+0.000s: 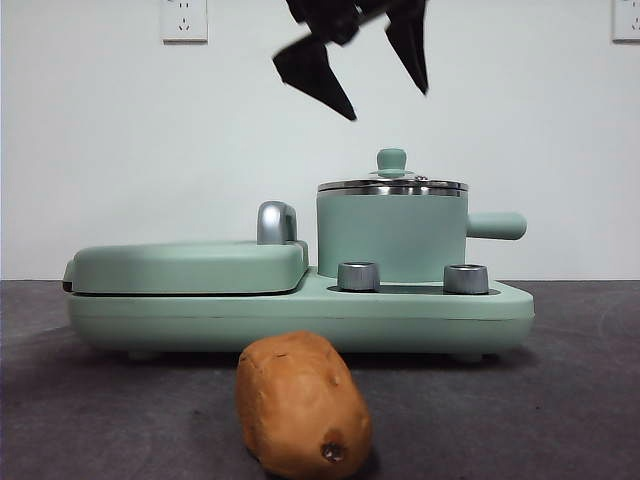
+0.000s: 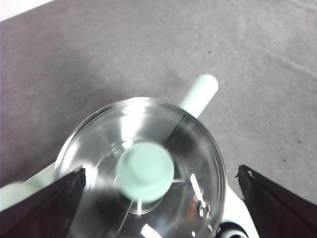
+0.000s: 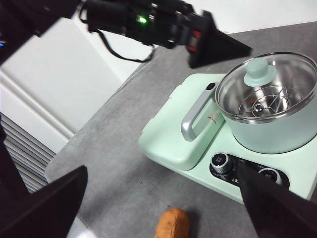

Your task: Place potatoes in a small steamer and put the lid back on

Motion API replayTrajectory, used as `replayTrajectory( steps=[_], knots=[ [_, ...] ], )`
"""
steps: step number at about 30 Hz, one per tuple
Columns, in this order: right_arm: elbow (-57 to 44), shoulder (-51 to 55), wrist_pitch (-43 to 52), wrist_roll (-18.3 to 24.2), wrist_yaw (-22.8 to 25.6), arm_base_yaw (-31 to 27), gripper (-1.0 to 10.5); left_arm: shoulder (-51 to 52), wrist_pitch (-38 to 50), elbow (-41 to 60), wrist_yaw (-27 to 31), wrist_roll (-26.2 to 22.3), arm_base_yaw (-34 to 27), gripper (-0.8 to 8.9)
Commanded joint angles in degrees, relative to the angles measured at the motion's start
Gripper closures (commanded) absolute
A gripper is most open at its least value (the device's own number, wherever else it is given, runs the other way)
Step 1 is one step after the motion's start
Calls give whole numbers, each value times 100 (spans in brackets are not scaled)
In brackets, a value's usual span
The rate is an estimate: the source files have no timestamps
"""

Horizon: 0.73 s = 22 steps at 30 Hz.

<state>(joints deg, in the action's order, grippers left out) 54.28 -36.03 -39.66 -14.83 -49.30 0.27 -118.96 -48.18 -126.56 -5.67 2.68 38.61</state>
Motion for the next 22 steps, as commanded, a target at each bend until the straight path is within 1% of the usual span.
replayTrajectory(
  steps=[1, 9, 12, 16, 18, 20, 22],
  knots=[
    [92, -20, 42, 22, 2, 2, 464, -291, 70, -175, 37, -57, 74, 325],
    [92, -20, 42, 22, -2, 2, 464, -638, 83, -173, 37, -201, 87, 330],
    [92, -20, 42, 22, -2, 2, 464, -669, 140, -173, 37, -232, 87, 383],
    [92, -20, 42, 22, -2, 2, 464, -675, 175, -173, 37, -249, 87, 390],
    [92, -20, 42, 22, -2, 2, 464, -678, 162, -173, 37, -251, 83, 422],
    [92, -20, 42, 22, -2, 2, 464, -678, 162, -173, 37, -278, 83, 423],
    [92, -20, 42, 22, -2, 2, 464, -678, 160, -173, 37, -356, 83, 453]
  ],
)
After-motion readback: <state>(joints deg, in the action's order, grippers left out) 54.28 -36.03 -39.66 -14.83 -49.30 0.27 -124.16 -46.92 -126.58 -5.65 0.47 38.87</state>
